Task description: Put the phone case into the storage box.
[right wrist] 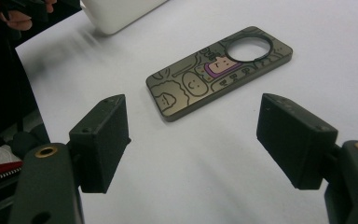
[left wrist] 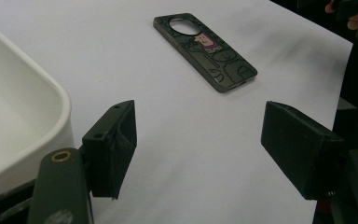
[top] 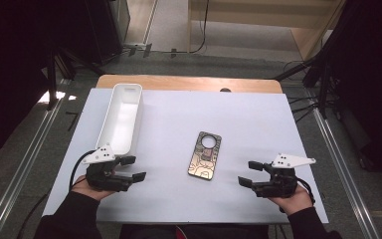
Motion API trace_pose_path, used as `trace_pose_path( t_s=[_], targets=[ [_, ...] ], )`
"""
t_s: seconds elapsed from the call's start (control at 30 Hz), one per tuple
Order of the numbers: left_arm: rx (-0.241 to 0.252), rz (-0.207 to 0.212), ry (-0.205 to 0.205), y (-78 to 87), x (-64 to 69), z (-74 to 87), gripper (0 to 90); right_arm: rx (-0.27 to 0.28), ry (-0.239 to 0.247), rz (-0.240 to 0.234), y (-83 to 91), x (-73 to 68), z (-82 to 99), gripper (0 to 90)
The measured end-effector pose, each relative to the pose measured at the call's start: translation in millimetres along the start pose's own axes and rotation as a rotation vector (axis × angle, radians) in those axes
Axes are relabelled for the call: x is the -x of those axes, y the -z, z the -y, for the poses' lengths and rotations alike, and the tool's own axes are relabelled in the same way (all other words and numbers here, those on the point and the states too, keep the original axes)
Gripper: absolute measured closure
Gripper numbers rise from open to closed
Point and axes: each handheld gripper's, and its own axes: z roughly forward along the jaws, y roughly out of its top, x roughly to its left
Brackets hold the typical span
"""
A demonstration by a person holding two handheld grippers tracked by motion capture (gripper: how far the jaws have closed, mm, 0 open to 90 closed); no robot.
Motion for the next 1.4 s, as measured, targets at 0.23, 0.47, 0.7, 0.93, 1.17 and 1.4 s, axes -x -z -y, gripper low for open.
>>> trace_pose_path(
  t_s=[0.23, 0.47, 0.7, 0.93, 1.17, 1.4],
  targets=[
    [-0.001, 0.003, 0.004, -0.1, 0.5, -0.7, 26.5, -0.003, 0.0, 0.003, -1.1, 1.1, 0.0, 24.3],
    [0.002, 0.004, 0.007, 0.1, 0.7, -1.5, 26.5, -0.008, -0.003, 0.002, -2.0, 2.3, 0.1, 24.3],
    [0.008, 0.005, 0.013, 0.7, 1.1, -4.1, 26.5, -0.011, -0.005, 0.007, -2.9, 3.1, 0.4, 24.0],
    [0.012, 0.0, 0.009, 0.3, 2.7, -10.2, 26.4, -0.019, -0.007, 0.008, -4.4, 3.7, 0.9, 23.8],
    [0.037, -0.003, 0.011, -0.3, 6.8, -19.9, 26.4, -0.021, -0.009, 0.008, -5.4, 4.2, 0.9, 23.8],
    [0.034, 0.001, 0.008, -6.0, 9.0, -27.8, 26.4, -0.019, -0.013, 0.004, -5.4, 4.8, 0.9, 23.8]
  ],
)
